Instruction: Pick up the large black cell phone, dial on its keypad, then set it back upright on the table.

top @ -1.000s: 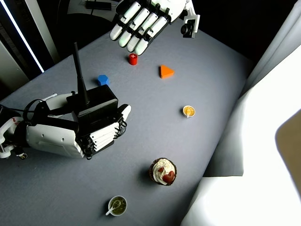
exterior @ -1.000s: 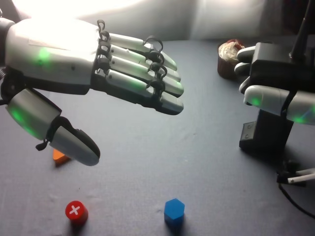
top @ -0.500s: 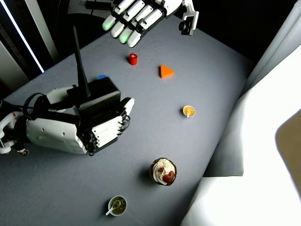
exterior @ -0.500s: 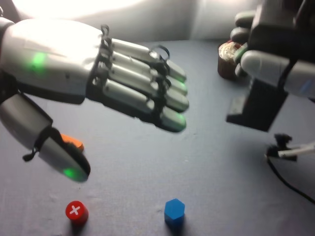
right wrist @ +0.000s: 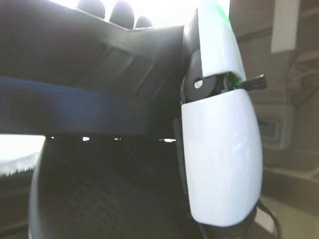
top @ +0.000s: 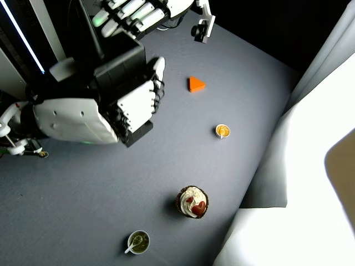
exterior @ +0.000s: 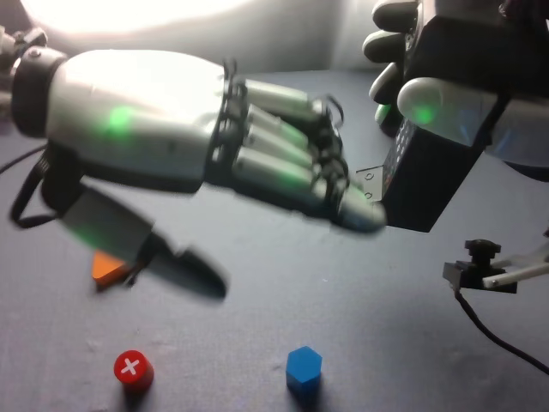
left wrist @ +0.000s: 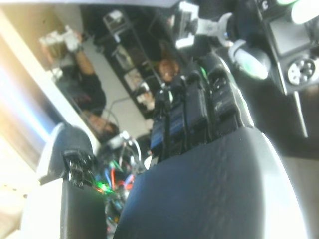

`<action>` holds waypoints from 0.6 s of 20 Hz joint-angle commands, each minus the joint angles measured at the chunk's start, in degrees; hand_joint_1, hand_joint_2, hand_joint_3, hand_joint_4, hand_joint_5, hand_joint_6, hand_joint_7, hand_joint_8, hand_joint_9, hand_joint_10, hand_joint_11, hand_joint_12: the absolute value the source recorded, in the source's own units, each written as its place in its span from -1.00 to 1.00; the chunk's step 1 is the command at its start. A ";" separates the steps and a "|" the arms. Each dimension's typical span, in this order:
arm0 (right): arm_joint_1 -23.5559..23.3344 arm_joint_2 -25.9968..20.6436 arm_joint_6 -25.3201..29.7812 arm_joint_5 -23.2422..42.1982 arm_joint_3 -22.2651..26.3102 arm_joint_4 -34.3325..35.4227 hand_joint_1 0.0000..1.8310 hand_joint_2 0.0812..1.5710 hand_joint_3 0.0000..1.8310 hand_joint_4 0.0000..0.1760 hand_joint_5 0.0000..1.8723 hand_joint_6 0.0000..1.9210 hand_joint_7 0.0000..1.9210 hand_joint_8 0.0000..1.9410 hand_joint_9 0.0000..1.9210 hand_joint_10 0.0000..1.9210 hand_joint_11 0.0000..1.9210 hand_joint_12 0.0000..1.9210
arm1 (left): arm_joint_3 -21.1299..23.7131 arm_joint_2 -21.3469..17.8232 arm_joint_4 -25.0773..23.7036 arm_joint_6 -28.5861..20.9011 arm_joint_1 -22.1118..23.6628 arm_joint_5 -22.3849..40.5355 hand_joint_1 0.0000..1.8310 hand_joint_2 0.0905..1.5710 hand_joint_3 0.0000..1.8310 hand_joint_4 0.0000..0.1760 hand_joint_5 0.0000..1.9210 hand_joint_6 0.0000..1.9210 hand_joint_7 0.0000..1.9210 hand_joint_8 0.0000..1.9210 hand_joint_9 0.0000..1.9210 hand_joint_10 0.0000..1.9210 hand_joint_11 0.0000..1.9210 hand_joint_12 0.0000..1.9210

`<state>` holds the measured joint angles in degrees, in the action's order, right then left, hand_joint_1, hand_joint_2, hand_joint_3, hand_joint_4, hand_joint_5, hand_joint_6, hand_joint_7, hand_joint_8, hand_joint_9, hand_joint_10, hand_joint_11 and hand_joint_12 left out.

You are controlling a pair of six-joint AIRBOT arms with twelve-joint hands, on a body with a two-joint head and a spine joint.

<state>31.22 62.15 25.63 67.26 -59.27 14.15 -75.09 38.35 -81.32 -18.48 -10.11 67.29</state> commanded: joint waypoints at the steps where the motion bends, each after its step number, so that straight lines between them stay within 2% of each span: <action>1: -1.34 -0.80 1.57 7.79 -0.02 -0.47 0.63 0.37 -1.00 -1.00 -0.05 -0.05 0.08 -0.22 0.03 0.11 -0.20 0.70 | -0.32 -0.71 5.67 1.25 1.05 -2.65 -0.23 0.69 -1.00 -0.27 -0.80 -1.00 -0.32 -0.98 -0.14 -0.80 -0.75 0.37; 3: -1.82 -0.84 2.95 7.49 -0.23 -1.26 0.63 0.37 -1.00 -1.00 -0.03 -0.07 0.11 -0.26 0.05 0.08 -0.20 0.68 | -1.02 -0.58 5.55 1.97 0.97 -6.42 0.00 0.58 -1.00 -0.42 -0.78 -1.00 -0.17 -0.99 -0.14 -0.33 -0.54 0.48; 4: -2.00 -0.86 3.16 7.42 -0.29 -1.58 0.63 0.37 -1.00 -1.00 -0.02 -0.08 0.09 -0.22 0.04 0.09 -0.22 0.69 | -1.30 -0.56 5.02 2.13 0.83 -8.20 0.19 0.46 -1.00 -0.34 -0.79 -1.00 -0.06 -0.96 -0.28 0.25 -0.49 0.81; 5: -2.19 -0.87 3.16 7.41 -0.31 -1.69 0.63 0.37 -1.00 -1.00 0.00 -0.10 0.07 -0.19 0.03 0.10 -0.20 0.68 | -1.60 -0.55 4.69 3.35 0.76 -10.00 0.41 0.41 -0.99 -0.27 -0.78 -0.99 -0.05 -0.07 -0.30 0.65 -0.39 0.96; 6: -2.29 -0.88 3.16 7.41 -0.32 -1.70 0.63 0.37 -1.00 -1.00 -0.01 -0.12 0.07 -0.18 0.03 0.10 -0.19 0.68 | -1.72 -0.53 4.37 4.05 0.75 -11.36 0.45 0.41 -0.99 -0.20 -0.79 -1.00 -0.07 0.16 -0.30 0.76 -0.34 0.99; 7: -2.35 -0.91 3.16 7.40 -0.32 -1.71 0.53 0.38 -1.00 -1.00 -0.03 -0.03 0.05 -0.11 0.01 0.23 -0.15 0.35 | -1.80 -0.46 3.85 4.37 0.75 -12.59 0.47 0.39 -1.00 -0.04 -0.83 -1.00 -0.02 0.13 -0.23 0.75 -0.28 1.00; 8: -2.36 -0.92 3.16 7.39 -0.35 -1.71 0.51 0.39 -1.00 -1.00 -0.05 0.01 0.04 -0.09 0.01 0.26 -0.11 0.22 | -1.94 -0.35 3.43 4.38 0.75 -13.45 0.47 0.38 -1.00 0.03 -0.87 -1.00 -0.01 0.12 -0.20 0.71 -0.30 1.00; 9: -2.36 -0.93 3.16 7.38 -0.43 -1.77 0.60 0.38 -1.00 -1.00 -0.05 -0.06 0.03 -0.12 0.02 0.14 -0.14 0.58 | -1.98 -0.31 3.38 4.46 0.75 -14.73 0.47 0.40 -0.99 0.11 -0.91 -0.99 -0.04 0.20 -0.19 0.78 -0.28 1.00; 10: -2.36 -0.93 3.16 7.35 -0.52 -1.88 0.62 0.38 -1.00 -1.00 -0.05 -0.08 0.02 -0.12 0.03 0.12 -0.16 0.67 | -2.00 -0.28 3.47 4.73 0.76 -15.46 0.46 0.42 -0.99 0.21 -0.93 -1.00 -0.09 0.27 -0.23 0.83 -0.30 1.00; 11: -2.39 -0.92 3.16 7.32 -0.61 -1.98 0.63 0.38 -1.00 -1.00 -0.03 -0.10 0.03 -0.14 0.04 0.11 -0.18 0.68 | -1.99 -0.18 3.74 4.82 0.76 -16.21 0.46 0.44 -0.99 0.24 -0.93 -1.00 -0.11 0.31 -0.24 0.85 -0.32 1.00; 12: -2.45 -0.92 3.16 7.24 -0.71 -2.12 0.63 0.38 -1.00 -1.00 -0.03 -0.11 0.04 -0.15 0.04 0.11 -0.19 0.69 | -1.95 -0.07 3.87 4.94 0.76 -16.67 0.45 0.49 -0.99 0.26 -0.96 -1.00 -0.18 0.42 -0.27 0.92 -0.34 1.00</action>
<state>29.67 61.98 27.38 66.59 -59.94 12.56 -77.01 38.41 -82.00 -13.85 -10.52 49.04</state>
